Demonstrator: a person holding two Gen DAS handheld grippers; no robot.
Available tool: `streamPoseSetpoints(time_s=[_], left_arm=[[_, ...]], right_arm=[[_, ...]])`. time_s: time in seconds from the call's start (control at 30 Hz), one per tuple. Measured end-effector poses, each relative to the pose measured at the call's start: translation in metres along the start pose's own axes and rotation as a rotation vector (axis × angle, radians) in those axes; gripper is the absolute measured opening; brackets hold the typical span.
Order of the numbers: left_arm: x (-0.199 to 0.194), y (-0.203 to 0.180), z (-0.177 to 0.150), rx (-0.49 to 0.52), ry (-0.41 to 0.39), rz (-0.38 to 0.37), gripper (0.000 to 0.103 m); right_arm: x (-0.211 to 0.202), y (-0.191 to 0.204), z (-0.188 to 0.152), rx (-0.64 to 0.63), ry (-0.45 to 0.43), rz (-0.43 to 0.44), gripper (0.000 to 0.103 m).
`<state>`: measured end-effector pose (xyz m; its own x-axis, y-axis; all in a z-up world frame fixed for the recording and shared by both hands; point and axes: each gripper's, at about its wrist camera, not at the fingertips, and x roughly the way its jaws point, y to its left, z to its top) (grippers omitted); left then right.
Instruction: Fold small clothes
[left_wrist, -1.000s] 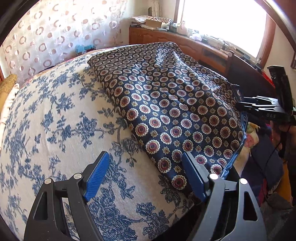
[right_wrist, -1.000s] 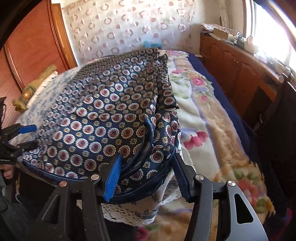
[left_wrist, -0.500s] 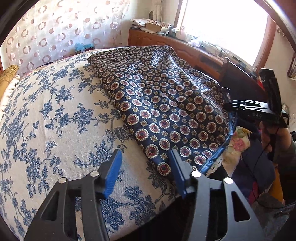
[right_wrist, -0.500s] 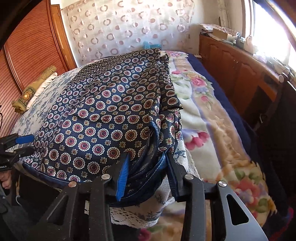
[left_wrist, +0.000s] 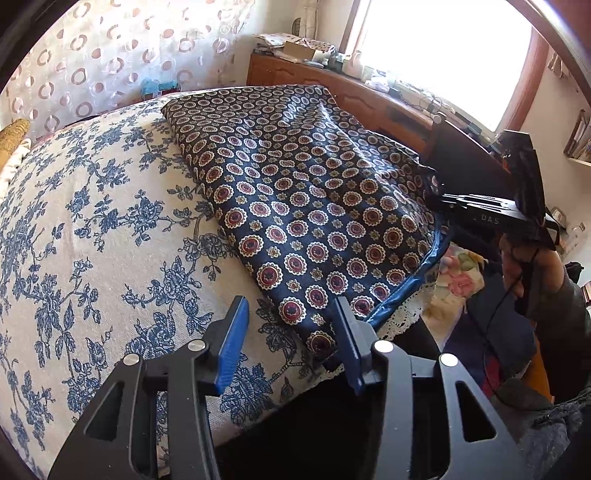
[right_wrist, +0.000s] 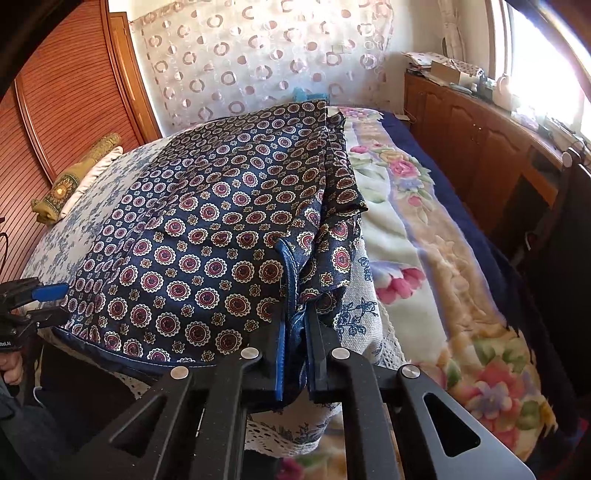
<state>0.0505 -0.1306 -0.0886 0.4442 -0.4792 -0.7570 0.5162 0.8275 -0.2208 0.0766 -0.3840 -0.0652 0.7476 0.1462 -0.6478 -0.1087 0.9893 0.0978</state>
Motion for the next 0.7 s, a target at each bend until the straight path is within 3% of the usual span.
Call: streamPoseSetpoints(time_s=[0.13,0.17,0.27,0.43,0.7], left_arm=[[0.002,-0.006,0.001,0.022,0.016,-0.013,0.026],[0.004,-0.007,0.002,0.024,0.027,-0.035,0.015],[0.004,-0.004,0.008,0.01,0.042,-0.089,0.006],[-0.014,-0.008,0.032,0.019,-0.027,-0.129,0.004],[-0.027,0.002,0.113,0.007,-0.217,-0.119,0.003]], right_arm=[[-0.002,0.001,0.0,0.0,-0.012,0.009,0.006],[-0.003,0.001,0.0,-0.002,-0.015,0.012,0.006],[-0.008,0.002,0.001,-0.004,-0.038,0.027,0.006],[-0.022,0.002,0.015,-0.006,-0.103,0.059,0.005],[-0.029,0.006,0.076,-0.074,-0.185,0.086,0.005]])
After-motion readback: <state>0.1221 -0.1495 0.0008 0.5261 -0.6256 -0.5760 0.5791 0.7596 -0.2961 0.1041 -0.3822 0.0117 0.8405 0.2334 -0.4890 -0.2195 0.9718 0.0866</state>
